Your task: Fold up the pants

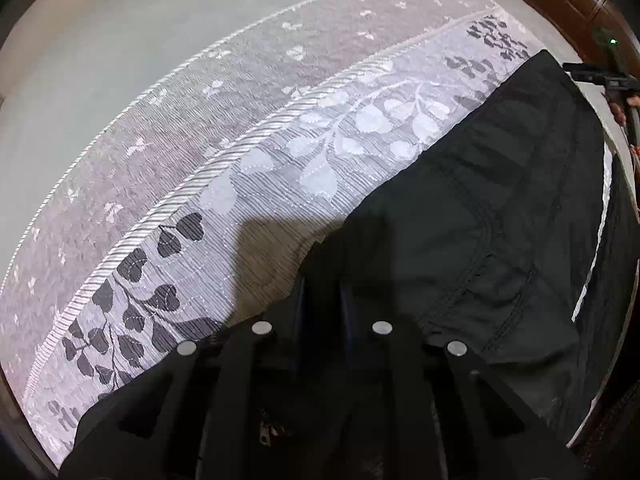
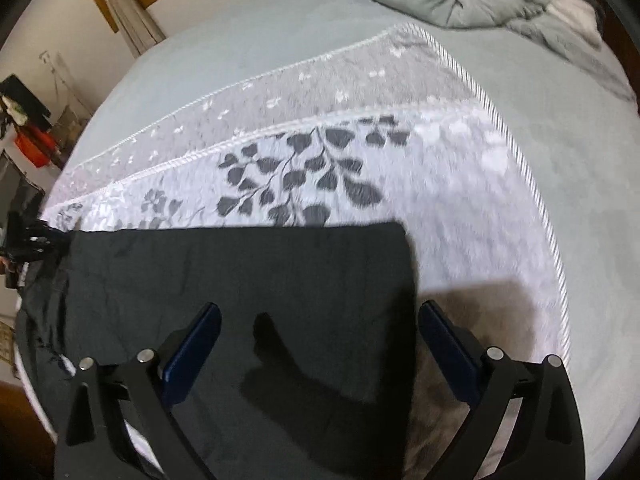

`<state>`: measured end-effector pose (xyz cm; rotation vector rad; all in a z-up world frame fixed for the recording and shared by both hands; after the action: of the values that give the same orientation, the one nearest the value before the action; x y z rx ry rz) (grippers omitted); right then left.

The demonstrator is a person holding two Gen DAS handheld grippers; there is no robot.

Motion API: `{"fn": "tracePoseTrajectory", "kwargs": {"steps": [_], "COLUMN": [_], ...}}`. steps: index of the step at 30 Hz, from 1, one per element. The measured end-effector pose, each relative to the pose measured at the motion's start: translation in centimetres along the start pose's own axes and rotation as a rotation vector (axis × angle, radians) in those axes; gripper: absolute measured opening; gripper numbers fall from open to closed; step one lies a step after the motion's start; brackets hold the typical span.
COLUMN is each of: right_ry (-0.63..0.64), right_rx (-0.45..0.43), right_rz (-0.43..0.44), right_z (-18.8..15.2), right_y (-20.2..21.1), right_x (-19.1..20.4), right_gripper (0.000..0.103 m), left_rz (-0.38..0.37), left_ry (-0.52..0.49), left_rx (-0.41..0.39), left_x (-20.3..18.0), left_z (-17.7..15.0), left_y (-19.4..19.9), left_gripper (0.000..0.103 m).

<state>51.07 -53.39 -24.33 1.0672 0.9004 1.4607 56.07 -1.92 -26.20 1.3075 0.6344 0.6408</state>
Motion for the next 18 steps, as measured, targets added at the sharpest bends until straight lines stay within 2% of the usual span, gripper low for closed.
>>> {"fn": "tracePoseTrajectory", "kwargs": {"steps": [2,3,7,10,12,14,15,16,18], "right_ry": [-0.006,-0.011,-0.051,-0.05,-0.028,-0.011,-0.009,0.005,0.03], "right_rx": [0.025,0.031,0.084,0.084,0.043,0.018,0.006,-0.004,-0.043], "right_rz": [-0.09,-0.102,-0.085,-0.097,-0.098,-0.101,-0.117,-0.121,-0.131], "right_z": [0.7,0.9,2.0,2.4,2.6,2.7,2.7,2.7,2.7], "right_y": [-0.9,-1.2,-3.3,-4.3,-4.2,-3.7,-3.4,-3.0,-1.7], "right_x": [-0.8,-1.0,-1.8,-1.9,-1.5,-1.0,-0.8,-0.4,0.2], "right_gripper": [0.099,0.099,0.099,0.099,0.086,0.046,0.041,0.028,0.024], "left_rz": [0.003,0.003,-0.005,-0.006,-0.003,-0.004,0.003,0.012,0.031], "left_ry": [0.005,0.006,0.005,0.005,0.011,0.027,0.033,0.03,0.03], "left_rx": [-0.011,-0.013,-0.014,-0.012,-0.01,-0.005,-0.003,-0.003,-0.005], "left_x": [0.0,-0.2,0.8,1.4,1.3,1.4,1.4,1.3,0.9], "left_z": [-0.2,-0.1,-1.2,-1.9,-1.6,-1.6,-1.5,-1.5,-1.6], "left_y": [-0.1,-0.1,0.6,0.9,0.8,0.8,0.8,0.8,1.1], "left_gripper": [0.014,0.014,0.014,0.014,0.014,0.014,0.014,0.014,0.014]}}
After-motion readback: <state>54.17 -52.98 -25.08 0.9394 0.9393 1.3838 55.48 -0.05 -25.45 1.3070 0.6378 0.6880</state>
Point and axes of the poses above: each gripper's, at about its wrist camera, not at the fingertips, and y roughly against the way its jaws point, x to its left, z to its top, the point moved 5 cm from there along -y, roughly the way its jaws point, and after that the axes turned 6 degrees about x, right-handed, at the moved point
